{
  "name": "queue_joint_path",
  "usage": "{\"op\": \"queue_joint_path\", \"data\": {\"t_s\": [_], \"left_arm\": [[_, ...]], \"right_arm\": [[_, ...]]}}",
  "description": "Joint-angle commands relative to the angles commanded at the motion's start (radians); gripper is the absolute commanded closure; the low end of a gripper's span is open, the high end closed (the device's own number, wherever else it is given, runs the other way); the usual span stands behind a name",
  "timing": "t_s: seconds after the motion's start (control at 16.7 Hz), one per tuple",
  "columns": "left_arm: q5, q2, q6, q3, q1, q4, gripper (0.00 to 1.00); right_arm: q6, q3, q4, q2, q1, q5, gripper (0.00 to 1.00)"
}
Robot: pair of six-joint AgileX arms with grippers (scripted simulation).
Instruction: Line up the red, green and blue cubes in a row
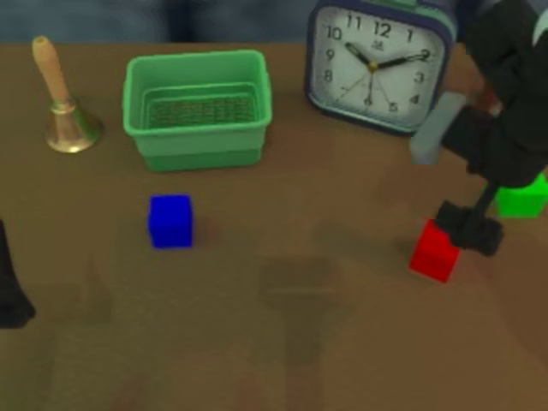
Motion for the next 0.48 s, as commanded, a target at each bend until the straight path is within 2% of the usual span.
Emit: {"op": "queue_joint_path", "data": {"t_s": [0.24, 0.48], "left_arm": [[0.0, 0.0, 0.0, 0.0, 0.0, 0.0, 0.0], [0.0, 0.0, 0.0, 0.0, 0.0, 0.0, 0.0]], "right_arm": [[-0.064, 0.145, -0.088, 0.179, 0.034, 0.0, 0.0], [-0.075, 0.172, -0.103, 0.206, 0.04, 0.001, 0.0]]}}
